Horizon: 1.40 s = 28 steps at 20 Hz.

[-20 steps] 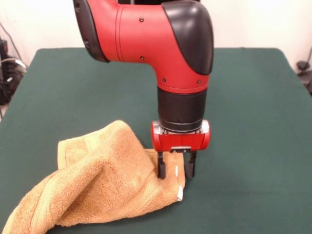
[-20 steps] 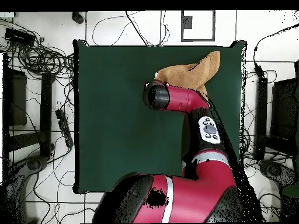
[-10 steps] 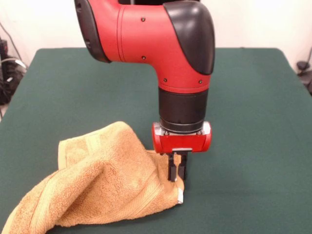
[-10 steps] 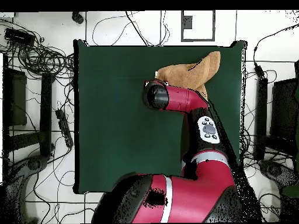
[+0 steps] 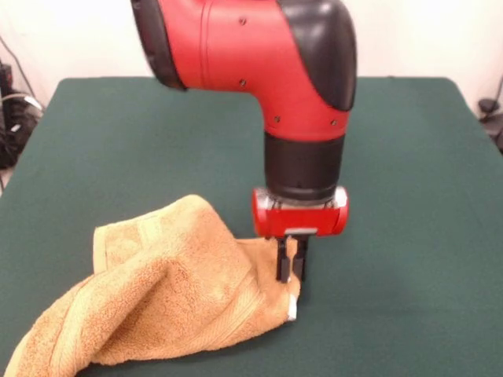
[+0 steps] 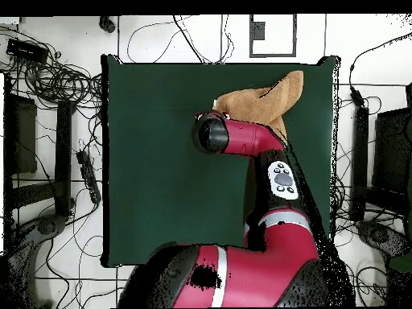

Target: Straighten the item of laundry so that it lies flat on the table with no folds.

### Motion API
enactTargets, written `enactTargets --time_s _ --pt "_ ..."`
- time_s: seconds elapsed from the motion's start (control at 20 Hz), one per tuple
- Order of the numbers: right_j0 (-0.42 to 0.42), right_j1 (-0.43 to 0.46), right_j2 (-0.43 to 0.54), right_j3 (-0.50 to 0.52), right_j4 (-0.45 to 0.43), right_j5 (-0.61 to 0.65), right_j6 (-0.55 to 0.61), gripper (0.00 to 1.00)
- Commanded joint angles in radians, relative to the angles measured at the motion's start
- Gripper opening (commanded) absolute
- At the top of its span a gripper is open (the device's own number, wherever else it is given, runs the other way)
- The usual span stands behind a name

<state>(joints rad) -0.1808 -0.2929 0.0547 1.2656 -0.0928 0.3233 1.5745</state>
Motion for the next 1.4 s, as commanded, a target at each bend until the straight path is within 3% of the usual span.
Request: enactTargets --time_s 0.05,0.3,0.55,0.7,0.9,0.95,1.05,1.15,1.3,1.4 --pt "0.130 -0.276 -0.034 0.300 0.058 0.074 0.297 0.00" --pt "0.230 -0.473 -0.113 0.451 0.165 0.255 0.387 0.00" --pt "0.322 -0.541 -0.202 0.466 0.240 0.369 0.463 0.00" --pt "0.382 -0.583 -0.261 0.448 0.240 0.427 0.504 0.00" --pt "0.433 -0.595 -0.315 0.413 0.236 0.425 0.544 0.00" --pt "0.407 -0.608 -0.274 0.459 0.285 0.422 0.542 0.00" --pt "0.470 -0.612 -0.336 0.441 0.257 0.422 0.601 0.00" --pt "0.437 -0.644 -0.277 0.525 0.341 0.400 0.601 0.00" --pt "0.422 -0.641 -0.260 0.529 0.353 0.380 0.577 0.00" --pt "0.461 -0.619 -0.309 0.492 0.308 0.361 0.615 0.00"
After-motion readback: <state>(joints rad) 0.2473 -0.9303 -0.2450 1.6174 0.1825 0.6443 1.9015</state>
